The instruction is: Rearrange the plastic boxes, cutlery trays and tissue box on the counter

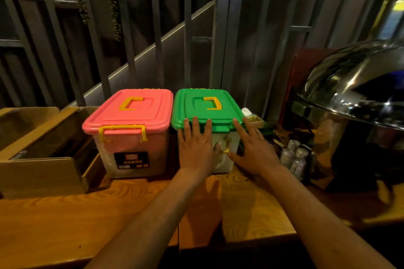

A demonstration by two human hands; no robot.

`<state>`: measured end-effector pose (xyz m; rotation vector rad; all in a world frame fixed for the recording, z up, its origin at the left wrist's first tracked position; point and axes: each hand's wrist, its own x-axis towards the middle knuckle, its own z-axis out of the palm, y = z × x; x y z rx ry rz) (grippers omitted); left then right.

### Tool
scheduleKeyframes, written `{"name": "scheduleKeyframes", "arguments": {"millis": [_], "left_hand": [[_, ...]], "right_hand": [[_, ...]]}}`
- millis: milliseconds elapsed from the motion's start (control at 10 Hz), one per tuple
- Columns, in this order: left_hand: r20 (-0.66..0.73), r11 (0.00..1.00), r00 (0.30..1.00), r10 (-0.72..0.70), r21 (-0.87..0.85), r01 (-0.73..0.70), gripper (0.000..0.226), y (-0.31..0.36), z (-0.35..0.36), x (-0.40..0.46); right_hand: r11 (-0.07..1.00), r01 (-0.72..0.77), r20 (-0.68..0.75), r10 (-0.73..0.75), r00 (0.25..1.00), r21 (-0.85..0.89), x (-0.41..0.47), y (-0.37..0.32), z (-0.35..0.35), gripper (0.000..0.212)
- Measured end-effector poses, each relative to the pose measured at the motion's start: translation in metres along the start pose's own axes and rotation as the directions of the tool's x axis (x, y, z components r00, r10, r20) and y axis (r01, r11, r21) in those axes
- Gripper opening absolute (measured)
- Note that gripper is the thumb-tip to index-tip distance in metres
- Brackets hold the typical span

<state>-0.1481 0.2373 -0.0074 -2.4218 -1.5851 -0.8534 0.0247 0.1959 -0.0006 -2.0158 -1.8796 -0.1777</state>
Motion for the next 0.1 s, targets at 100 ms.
{"name": "scheduleKeyframes", "arguments": {"millis": [100], "left_hand": [[0.007, 0.994, 0.995, 0.104, -0.022, -0.104, 0.065, 0.0236, -0.0055, -0.0072]], "right_hand": [[0.997, -0.021, -0.02, 0.019, 1.0, -0.076, -0.019, 0.0156, -0.0143, 0.082]]}}
